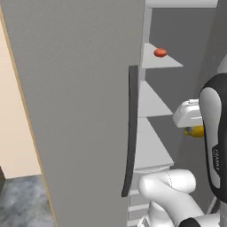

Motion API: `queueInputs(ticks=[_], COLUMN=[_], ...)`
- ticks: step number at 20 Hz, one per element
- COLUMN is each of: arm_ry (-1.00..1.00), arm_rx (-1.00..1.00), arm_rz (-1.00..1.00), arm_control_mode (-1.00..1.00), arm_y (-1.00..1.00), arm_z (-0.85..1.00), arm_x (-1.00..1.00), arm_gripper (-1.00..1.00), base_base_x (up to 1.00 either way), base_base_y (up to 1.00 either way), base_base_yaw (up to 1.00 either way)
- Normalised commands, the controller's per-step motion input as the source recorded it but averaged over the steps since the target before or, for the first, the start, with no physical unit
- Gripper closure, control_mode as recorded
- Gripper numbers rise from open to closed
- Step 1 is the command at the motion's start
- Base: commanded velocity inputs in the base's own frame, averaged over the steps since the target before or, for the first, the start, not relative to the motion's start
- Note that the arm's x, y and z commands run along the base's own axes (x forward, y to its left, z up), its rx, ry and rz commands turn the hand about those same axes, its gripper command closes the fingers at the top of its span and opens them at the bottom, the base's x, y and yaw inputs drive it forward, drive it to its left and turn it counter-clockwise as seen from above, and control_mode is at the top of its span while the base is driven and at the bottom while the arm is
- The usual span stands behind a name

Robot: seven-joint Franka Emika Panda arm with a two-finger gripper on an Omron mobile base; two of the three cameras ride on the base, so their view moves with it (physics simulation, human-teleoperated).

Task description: Take the squash, pear, and lemon from the freezer and place them in the bowl on the counter.

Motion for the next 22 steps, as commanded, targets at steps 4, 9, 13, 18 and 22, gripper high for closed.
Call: queueInputs(ticks=[4, 9, 13, 18, 22], arm_ry=[0.0, 0.0, 0.0, 0.0, 0.0], arm_rx=[0.0, 0.0, 0.0, 0.0, 0.0], arm_rz=[0.0, 0.0, 0.0, 0.0, 0.0], arm_control_mode=[1.0, 1.0, 1.0, 1.0, 1.0], arm_y=[0.0, 0.0, 0.0, 0.0, 0.0], arm_z=[0.0, 0.0, 0.0, 0.0, 0.0], arm_x=[0.0, 0.0, 0.0, 0.0, 0.0], arm_gripper=[1.0, 1.0, 1.0, 1.0, 1.0], base_base_x=[-1.0, -0.93, -0.33, 0.0, 0.26], base_base_y=[-0.18, -0.6, -0.97, -1.0, -1.0], base_base_yaw=[0.0, -0.03, -0.05, -0.02, 0.0])
